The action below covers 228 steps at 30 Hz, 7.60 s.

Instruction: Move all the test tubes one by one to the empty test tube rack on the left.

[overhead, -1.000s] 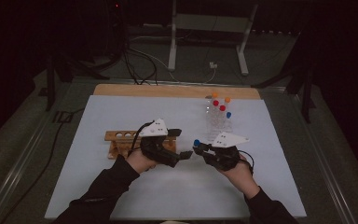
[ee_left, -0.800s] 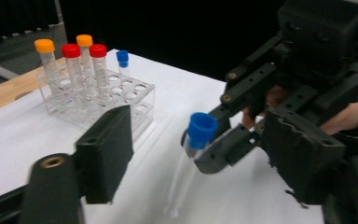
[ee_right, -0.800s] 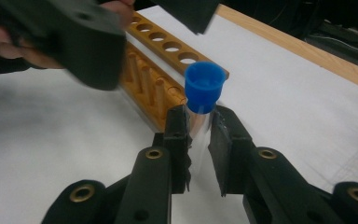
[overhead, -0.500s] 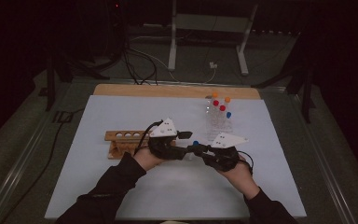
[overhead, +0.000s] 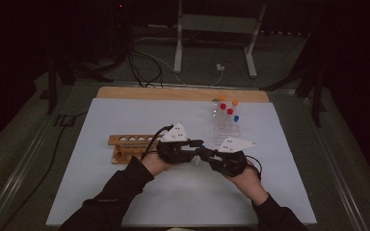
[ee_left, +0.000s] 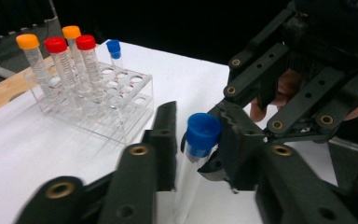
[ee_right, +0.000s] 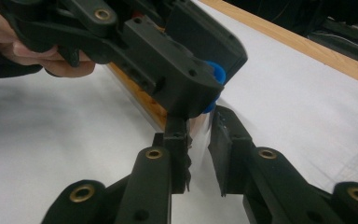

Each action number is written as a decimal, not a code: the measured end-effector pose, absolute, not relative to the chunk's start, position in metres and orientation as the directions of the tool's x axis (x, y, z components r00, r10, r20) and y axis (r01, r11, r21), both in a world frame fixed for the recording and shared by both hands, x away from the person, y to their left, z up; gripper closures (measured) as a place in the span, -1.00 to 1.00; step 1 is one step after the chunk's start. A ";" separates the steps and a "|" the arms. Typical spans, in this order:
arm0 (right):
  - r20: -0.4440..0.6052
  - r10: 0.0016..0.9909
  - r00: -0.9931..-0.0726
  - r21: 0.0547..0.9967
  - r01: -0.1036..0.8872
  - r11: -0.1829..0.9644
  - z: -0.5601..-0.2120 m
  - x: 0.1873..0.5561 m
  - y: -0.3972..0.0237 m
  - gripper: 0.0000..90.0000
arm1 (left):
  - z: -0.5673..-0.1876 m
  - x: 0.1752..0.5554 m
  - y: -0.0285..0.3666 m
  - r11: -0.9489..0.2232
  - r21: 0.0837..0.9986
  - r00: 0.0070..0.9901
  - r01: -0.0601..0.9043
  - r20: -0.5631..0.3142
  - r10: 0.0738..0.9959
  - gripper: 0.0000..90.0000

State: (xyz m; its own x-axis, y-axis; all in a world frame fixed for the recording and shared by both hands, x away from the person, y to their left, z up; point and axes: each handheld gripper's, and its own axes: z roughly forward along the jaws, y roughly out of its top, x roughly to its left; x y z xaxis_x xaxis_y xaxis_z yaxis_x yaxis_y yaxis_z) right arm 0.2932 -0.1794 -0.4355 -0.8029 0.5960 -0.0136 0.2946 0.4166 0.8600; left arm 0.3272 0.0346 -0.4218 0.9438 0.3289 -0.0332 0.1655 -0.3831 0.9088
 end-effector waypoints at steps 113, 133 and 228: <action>0.009 0.564 -0.826 0.896 0.257 0.362 -0.436 0.303 -0.191 -0.99 | -0.451 0.369 0.117 -0.350 0.882 0.796 0.317 -0.047 0.603 0.70; -0.033 0.729 -0.684 0.933 0.240 0.267 -0.410 0.325 -0.238 -0.99 | -0.428 0.337 0.140 -0.279 0.917 0.837 0.284 -0.095 0.540 -0.73; -0.001 0.706 -0.708 0.855 0.366 0.368 -0.420 0.336 -0.202 0.71 | -0.419 0.320 0.125 -0.329 0.911 0.894 0.249 -0.086 0.439 -0.95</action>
